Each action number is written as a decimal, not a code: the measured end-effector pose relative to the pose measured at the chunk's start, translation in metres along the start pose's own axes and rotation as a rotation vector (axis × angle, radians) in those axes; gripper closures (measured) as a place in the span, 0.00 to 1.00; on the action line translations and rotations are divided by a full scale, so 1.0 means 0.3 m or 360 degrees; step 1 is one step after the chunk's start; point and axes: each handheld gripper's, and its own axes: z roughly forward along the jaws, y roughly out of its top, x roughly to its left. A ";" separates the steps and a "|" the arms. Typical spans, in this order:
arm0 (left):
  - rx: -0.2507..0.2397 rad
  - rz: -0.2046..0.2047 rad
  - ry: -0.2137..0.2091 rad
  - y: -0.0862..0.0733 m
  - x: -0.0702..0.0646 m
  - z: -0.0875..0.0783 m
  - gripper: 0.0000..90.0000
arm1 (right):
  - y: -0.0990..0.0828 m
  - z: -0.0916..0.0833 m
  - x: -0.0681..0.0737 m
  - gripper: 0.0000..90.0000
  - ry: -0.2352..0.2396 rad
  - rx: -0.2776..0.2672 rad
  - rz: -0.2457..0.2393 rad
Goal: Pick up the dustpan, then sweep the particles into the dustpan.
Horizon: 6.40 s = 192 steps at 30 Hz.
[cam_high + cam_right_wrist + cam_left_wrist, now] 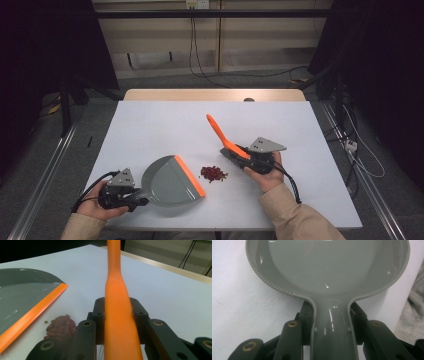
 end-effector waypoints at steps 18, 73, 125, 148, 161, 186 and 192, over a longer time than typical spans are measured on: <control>0.0007 0.0069 -0.0078 0.031 -0.023 0.033 0.70 | -0.014 0.047 0.046 0.79 -0.0062 0.0083 -0.0051; 0.0022 -0.0020 -0.0156 0.064 -0.068 0.044 0.70 | -0.019 0.104 0.191 0.78 -0.0214 0.0030 -0.0062; 0.0040 -0.0042 -0.0171 0.091 -0.083 0.087 0.70 | 0.044 0.148 0.375 0.79 -0.0007 -0.0138 0.0184; 0.0047 -0.0044 -0.0168 0.102 -0.078 0.092 0.70 | -0.045 0.081 0.256 0.77 -0.0213 -0.0019 0.0022; 0.0011 -0.0040 -0.0158 0.097 -0.076 0.100 0.58 | 0.019 0.086 0.280 0.79 -0.0008 -0.0165 0.0134; -0.0183 -0.0108 0.0070 0.102 -0.043 0.112 0.70 | -0.001 -0.023 0.076 0.79 -0.0183 -0.0108 0.0117; -0.0292 -0.0214 0.0196 0.107 -0.008 0.099 0.70 | -0.002 -0.045 0.048 0.79 -0.0197 -0.0121 0.0129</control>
